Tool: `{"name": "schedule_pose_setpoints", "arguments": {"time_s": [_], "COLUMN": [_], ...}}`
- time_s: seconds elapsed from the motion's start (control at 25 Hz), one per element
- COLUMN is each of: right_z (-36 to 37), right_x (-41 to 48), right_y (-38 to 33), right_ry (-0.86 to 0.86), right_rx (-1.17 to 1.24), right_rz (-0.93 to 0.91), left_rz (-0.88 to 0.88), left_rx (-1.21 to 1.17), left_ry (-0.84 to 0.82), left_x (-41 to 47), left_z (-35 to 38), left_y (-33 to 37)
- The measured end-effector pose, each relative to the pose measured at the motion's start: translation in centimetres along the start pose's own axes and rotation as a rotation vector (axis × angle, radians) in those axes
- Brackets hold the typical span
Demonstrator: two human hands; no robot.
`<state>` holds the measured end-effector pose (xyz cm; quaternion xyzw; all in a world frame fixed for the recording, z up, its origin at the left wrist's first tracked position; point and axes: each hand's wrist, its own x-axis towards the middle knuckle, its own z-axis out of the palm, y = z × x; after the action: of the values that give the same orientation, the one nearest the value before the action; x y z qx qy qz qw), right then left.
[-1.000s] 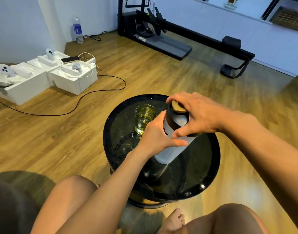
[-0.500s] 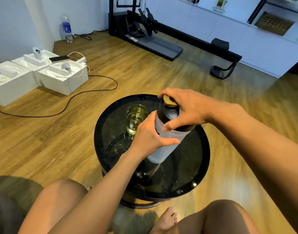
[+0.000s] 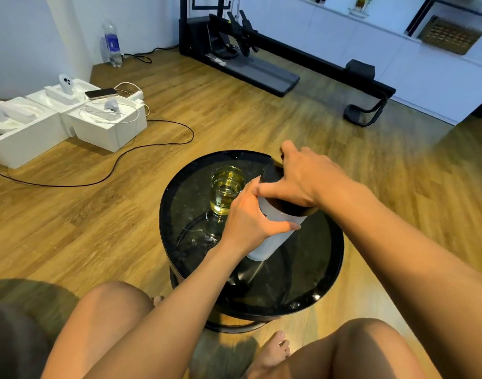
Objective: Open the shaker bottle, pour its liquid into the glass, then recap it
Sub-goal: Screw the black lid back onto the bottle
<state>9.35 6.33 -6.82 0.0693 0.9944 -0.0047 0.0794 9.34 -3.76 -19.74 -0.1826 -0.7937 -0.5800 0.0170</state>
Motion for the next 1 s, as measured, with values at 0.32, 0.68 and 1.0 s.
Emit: {"name": "schedule_pose_setpoints", "arguments": {"time_s": [0.32,0.68,1.0], "right_z": [0.4,0.1,0.4], "right_x": [-0.5,-1.0,-0.7], "right_y": [1.0,0.8,1.0], "right_ry": [0.050,0.082,0.127], "right_rx": [-0.005,0.013,0.042], "right_rz": [-0.121,-0.150,-0.174], "left_rz": [-0.027,-0.031,0.049], "left_rx": [-0.011,0.027,0.018], "left_ry": [-0.061,-0.057,-0.007], "left_x": [0.2,0.0,0.0], "left_z": [-0.4,-0.2,-0.2], "left_y": [0.1,-0.3,0.3]}}
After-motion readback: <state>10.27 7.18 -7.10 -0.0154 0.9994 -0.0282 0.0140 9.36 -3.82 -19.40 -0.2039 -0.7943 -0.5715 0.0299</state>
